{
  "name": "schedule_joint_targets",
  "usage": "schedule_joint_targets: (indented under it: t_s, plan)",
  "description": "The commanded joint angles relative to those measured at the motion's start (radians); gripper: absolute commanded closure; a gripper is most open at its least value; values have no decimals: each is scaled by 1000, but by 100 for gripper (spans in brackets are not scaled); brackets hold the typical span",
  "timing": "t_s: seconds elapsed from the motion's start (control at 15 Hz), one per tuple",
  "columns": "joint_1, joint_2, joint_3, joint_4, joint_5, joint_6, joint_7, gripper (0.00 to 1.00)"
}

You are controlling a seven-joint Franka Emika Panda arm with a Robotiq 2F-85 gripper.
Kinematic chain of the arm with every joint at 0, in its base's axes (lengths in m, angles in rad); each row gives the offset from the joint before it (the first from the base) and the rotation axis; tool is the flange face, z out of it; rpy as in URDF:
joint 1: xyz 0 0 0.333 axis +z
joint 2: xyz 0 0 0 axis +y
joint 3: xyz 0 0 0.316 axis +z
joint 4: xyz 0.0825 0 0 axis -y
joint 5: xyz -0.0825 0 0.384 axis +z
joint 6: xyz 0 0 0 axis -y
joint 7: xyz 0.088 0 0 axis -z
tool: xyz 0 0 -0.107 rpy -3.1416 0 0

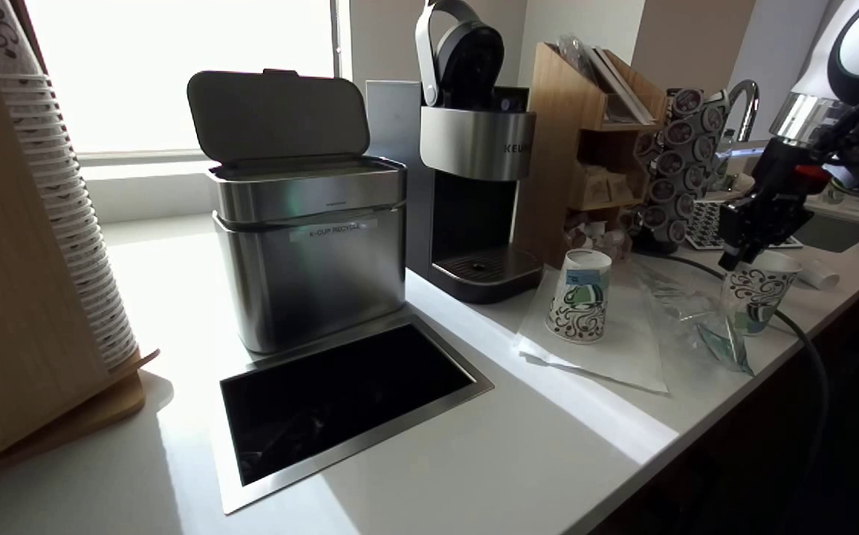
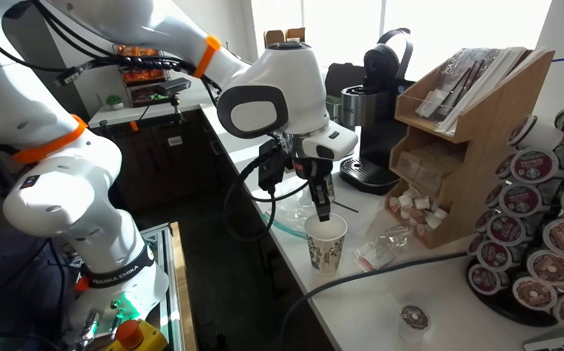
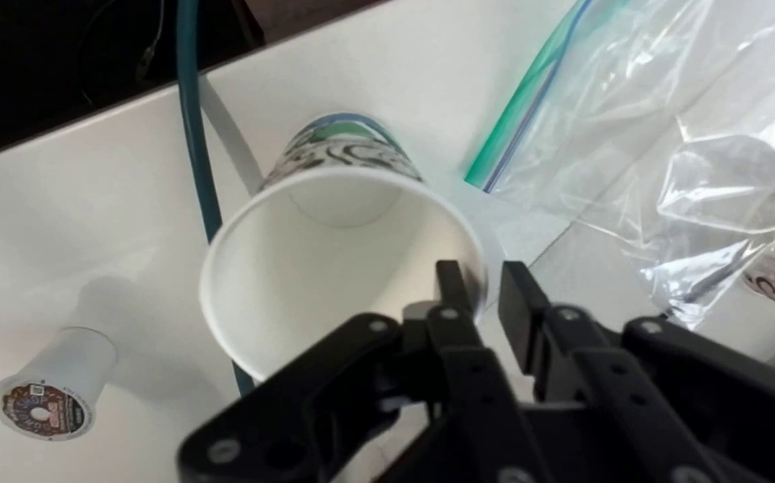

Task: Place the right-side-up cup on the upside down cup

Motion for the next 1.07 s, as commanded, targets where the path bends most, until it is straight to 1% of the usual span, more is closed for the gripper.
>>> schedule_joint_targets:
  t_s: [0.0, 0.13, 0.2, 0.27, 0.47, 0.67, 1.0]
  plan:
    - [0, -1, 1, 13, 0, -21, -2, 100]
    - [-1, -10, 1, 17, -4, -34, -5, 100]
    - [-2, -19, 2, 19, -7, -40, -2, 98]
    - [0, -29, 4, 21, -8, -47, -5, 99]
    - [16, -77, 17, 40, -6, -97, -27, 99]
    - [40, -117, 51, 69, -23, -148, -36, 99]
    - [106, -138, 111, 120, -29, -159, -65, 99]
